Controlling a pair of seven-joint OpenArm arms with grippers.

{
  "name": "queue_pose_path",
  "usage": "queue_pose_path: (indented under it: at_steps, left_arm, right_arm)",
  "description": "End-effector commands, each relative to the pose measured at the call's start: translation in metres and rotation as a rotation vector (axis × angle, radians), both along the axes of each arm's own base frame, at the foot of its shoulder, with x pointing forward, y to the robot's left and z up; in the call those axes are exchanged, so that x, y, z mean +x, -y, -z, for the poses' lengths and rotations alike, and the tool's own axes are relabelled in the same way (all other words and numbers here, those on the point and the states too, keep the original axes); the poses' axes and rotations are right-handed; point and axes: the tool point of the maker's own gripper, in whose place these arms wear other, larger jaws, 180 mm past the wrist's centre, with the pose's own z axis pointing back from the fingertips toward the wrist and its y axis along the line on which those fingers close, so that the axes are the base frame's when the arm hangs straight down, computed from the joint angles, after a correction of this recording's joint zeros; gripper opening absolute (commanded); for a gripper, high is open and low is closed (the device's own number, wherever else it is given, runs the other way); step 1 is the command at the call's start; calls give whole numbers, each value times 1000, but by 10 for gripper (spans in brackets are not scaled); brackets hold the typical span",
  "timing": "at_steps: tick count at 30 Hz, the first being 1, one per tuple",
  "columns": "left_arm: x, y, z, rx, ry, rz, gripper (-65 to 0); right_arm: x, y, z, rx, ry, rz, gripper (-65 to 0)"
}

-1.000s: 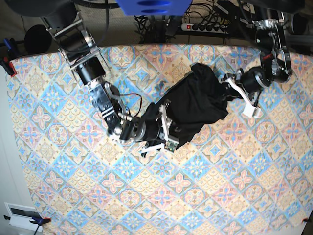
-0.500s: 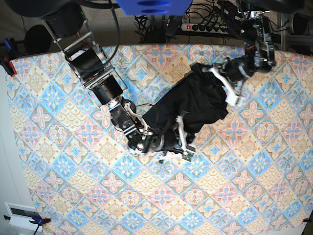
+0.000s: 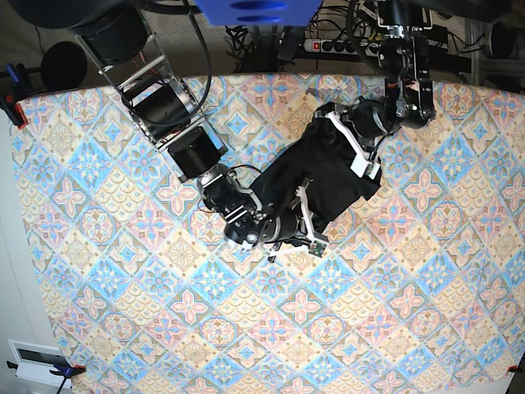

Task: Layout the t-shirt on the table in an organized manner, then fold the t-shirt properly
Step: 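Press the shirt bundle together with both grippers into a rectangle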

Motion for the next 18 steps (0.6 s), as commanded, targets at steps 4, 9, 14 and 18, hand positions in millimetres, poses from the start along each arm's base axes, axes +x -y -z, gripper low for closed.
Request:
queue_pose_path:
  at_steps: [4, 9, 14, 18]
  left_arm:
    - [20, -11, 3, 12, 24, -34, -541]
    - [33, -16, 8, 19, 22, -34, -541]
    - [53, -5, 10, 49, 34, 59, -541]
    - [72, -8, 4, 124, 93, 91, -541]
  right_arm:
    - [17, 28, -3, -68, 24, 27, -609]
    - [30, 44, -24, -104, 104, 24, -610]
    - [24, 78, -18, -175, 121, 35, -610]
    - [8, 88, -6, -203, 101, 33, -610]
